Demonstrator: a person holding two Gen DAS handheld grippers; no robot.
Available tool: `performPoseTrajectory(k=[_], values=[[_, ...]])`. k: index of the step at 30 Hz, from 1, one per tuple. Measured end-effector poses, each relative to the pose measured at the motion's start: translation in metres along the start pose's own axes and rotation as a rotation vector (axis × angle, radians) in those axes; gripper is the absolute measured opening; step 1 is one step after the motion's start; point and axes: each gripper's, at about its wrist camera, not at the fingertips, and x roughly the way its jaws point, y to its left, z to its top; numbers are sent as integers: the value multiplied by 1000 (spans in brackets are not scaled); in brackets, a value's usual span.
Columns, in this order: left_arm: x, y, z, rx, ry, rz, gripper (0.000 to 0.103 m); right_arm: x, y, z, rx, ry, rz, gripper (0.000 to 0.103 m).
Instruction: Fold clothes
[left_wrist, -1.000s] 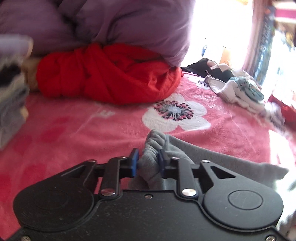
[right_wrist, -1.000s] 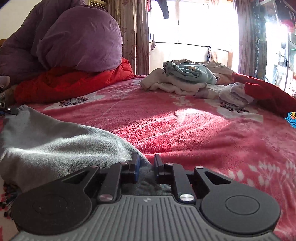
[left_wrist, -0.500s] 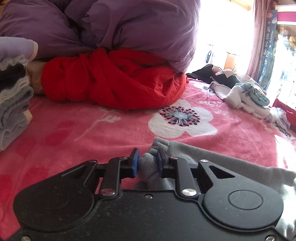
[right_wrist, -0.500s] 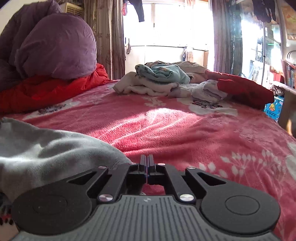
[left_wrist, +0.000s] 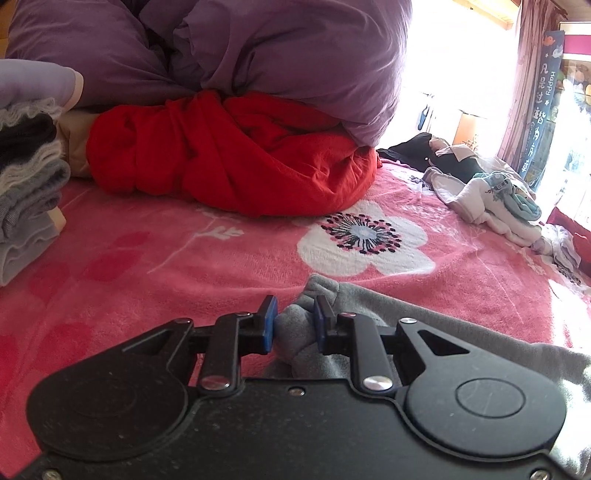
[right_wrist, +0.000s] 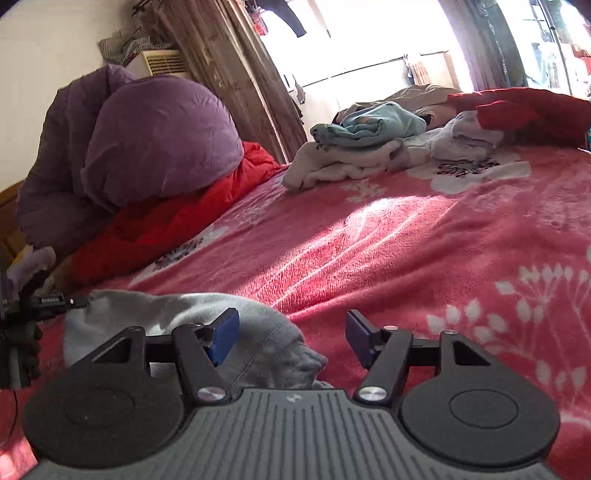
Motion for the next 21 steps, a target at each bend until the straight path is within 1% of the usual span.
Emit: performPoseTrajectory(k=[1, 3, 4, 6, 9, 12, 13, 15, 16, 17, 18, 19, 20, 21], values=[[0, 0, 0, 3, 0, 1, 18, 2, 4, -3, -21, 12, 5, 54], [1, -1, 0, 9, 0, 1, 18, 3, 13, -4, -81, 22, 2, 52], [1, 0, 0, 9, 0, 1, 18, 2, 18, -5, -112, 26, -1, 48], [1, 0, 0, 10, 0, 0, 18, 0, 19, -5, -112, 12, -1, 39], [1, 0, 0, 13, 1, -2, 18, -5, 13, -3, -66, 6, 55, 37], [1, 1, 0, 13, 2, -5, 18, -10, 12, -4, -51, 5, 103, 38], [1, 1, 0, 15, 2, -4, 18, -10, 12, -6, -39, 5, 89, 47], [1, 0, 0, 20, 1, -2, 18, -4, 4, -10, 13, 27, 20, 61], [1, 0, 0, 22, 1, -1, 18, -2, -3, -12, 63, 31, 32, 60], [1, 0, 0, 22, 1, -1, 18, -1, -10, -14, 120, 29, 65, 58], [1, 0, 0, 22, 1, -1, 18, -3, -11, -14, 140, 14, 89, 55], [1, 0, 0, 22, 1, -1, 18, -7, -9, -13, 137, -9, 107, 46], [1, -1, 0, 23, 1, 1, 18, -10, -7, -13, 130, -23, 121, 41], [1, -1, 0, 25, 1, 2, 18, -11, -7, -12, 126, -28, 123, 40]])
